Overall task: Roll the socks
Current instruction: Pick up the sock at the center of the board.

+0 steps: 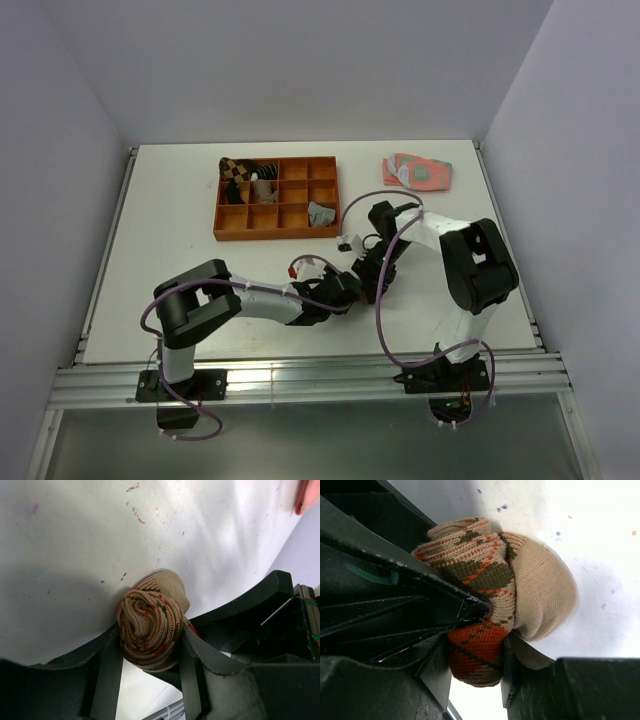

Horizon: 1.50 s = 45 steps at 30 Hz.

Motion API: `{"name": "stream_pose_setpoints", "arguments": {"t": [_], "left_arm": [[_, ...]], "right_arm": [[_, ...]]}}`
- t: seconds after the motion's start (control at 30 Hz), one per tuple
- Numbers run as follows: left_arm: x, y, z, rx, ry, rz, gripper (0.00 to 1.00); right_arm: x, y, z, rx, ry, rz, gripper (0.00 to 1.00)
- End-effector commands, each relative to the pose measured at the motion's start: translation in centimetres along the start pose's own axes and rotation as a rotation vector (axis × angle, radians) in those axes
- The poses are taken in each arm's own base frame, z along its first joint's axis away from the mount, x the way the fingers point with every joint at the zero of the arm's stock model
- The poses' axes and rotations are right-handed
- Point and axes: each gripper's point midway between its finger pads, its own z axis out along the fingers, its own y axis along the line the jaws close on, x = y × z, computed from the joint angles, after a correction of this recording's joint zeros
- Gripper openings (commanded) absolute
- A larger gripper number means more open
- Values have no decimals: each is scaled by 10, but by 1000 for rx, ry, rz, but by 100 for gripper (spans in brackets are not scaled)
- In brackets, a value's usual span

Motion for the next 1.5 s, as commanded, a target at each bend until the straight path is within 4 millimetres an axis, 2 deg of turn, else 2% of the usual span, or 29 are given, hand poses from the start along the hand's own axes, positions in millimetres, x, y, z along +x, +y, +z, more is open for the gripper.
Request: {"name": "stream_pose_setpoints", "arguments": {"t": [0.0, 0.1, 0.23, 0.3, 0.37, 0.43, 0.47, 0.6, 0.63, 0.7, 0.77, 0.83, 0.97, 1.1, 1.13, 1.23, 1.47], "left_arm": [[-19, 58, 13, -214, -61, 167, 0], [-23, 61, 12, -224, -62, 176, 0], [-27, 70, 14, -224, -38, 178, 0], [-28, 74, 16, -231, -28, 197, 0], [-28, 76, 18, -227, -17, 212, 0], [-30, 79, 17, -228, -10, 226, 0], [-27, 69, 19, -189, 4, 233, 0], [-24, 63, 21, -167, 37, 317, 0], [-21, 57, 23, -159, 50, 338, 0], [-30, 66, 24, -221, 42, 422, 0], [-33, 55, 23, -217, 26, 492, 0], [-39, 51, 20, -203, 7, 540, 0], [-44, 27, 9, -127, 40, 613, 0], [-43, 1, -3, -39, 68, 672, 0], [-38, -13, -5, 12, 79, 671, 0], [-38, -34, -15, 70, 84, 704, 0], [-49, -89, -44, 242, 106, 704, 0]], "right_arm": [[-2, 5, -2, 16, -21, -43, 41], [-7, 2, -11, 56, -50, -47, 50], [-10, 3, -27, 76, -90, -41, 54], [-10, 2, -37, 84, -117, -37, 62], [-10, -1, -45, 101, -137, -32, 63], [-7, -4, -59, 124, -168, -24, 64], [-8, -6, -65, 134, -182, -17, 64], [-5, -15, -101, 228, -265, 35, 64], [1, -23, -110, 277, -276, 67, 64], [3, -25, -128, 355, -323, 82, 64], [7, -29, -142, 429, -363, 99, 64], [5, -23, -159, 497, -429, 87, 64], [2, -8, -179, 574, -514, 75, 66], [2, -4, -191, 612, -537, 78, 66], [1, -3, -193, 615, -540, 80, 66], [1, 0, -198, 626, -551, 84, 66], [0, 9, -216, 683, -606, 98, 66]]}}
